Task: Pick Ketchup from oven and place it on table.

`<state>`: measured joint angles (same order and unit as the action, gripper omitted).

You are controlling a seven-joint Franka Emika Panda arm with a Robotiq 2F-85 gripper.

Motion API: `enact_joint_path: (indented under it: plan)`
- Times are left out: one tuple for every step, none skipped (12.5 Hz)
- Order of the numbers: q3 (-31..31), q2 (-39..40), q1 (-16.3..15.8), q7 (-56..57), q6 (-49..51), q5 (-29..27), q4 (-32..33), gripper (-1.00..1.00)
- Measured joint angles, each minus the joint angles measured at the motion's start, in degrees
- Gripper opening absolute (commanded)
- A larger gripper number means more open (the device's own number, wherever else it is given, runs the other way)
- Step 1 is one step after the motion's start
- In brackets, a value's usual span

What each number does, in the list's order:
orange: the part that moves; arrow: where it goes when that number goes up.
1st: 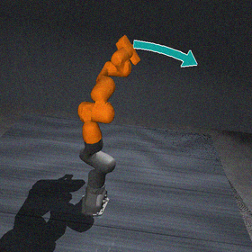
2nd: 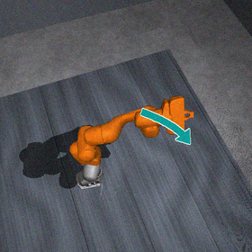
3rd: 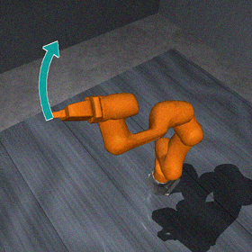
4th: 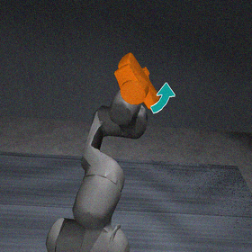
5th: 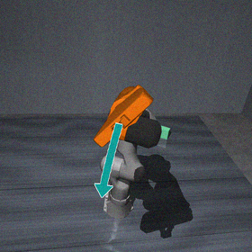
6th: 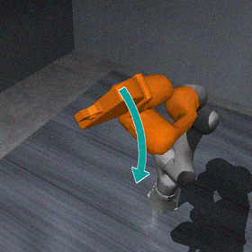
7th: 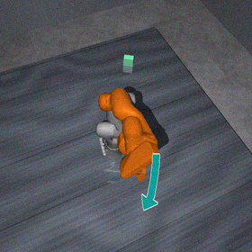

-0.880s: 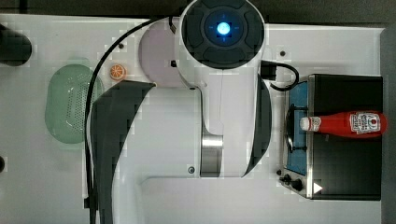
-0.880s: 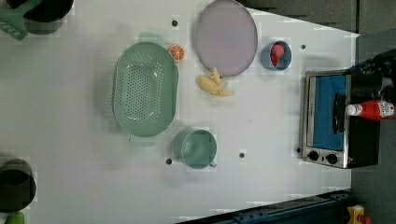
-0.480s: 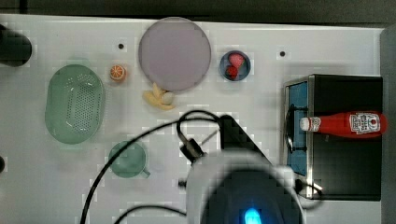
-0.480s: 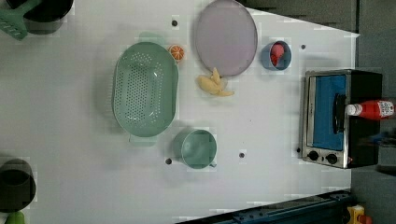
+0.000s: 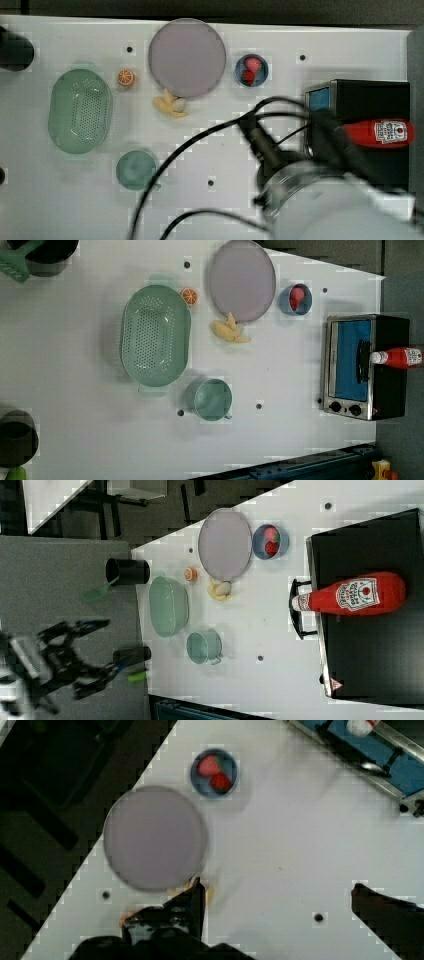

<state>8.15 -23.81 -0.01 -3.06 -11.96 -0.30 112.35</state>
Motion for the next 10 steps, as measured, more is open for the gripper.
enact_joint_path:
  plan:
    - [2.1, 2.0, 0.1, 0.3, -1.0, 0.1, 0.4, 1.00]
    - [4.3, 4.4, 0.5, 0.5, -0.6, 0.2, 0.4, 1.00]
    - [6.7, 6.5, 0.9, 0.5, -0.2, -0.2, 0.9, 1.00]
    - [8.6, 8.6, 1.9, 0.5, -0.3, -0.5, 1.6, 1.00]
    - [11.1, 10.9, 2.5, 0.5, -0.9, -0.5, 1.8, 1.00]
    - [14.3, 13.2, 2.6, 0.5, -3.0, -1.2, 2.1, 1.00]
    - [17.4, 15.2, 2.8, 0.5, -4.4, -1.1, 2.0, 1.00]
    - [19.7, 17.0, 3.3, 0.5, -6.2, -0.7, 2.1, 1.00]
    - [21.2, 18.6, 4.1, 0.6, -9.1, -0.2, 2.0, 1.00]
    - [22.0, 20.1, 5.2, 0.6, -10.6, -0.1, 1.9, 1.00]
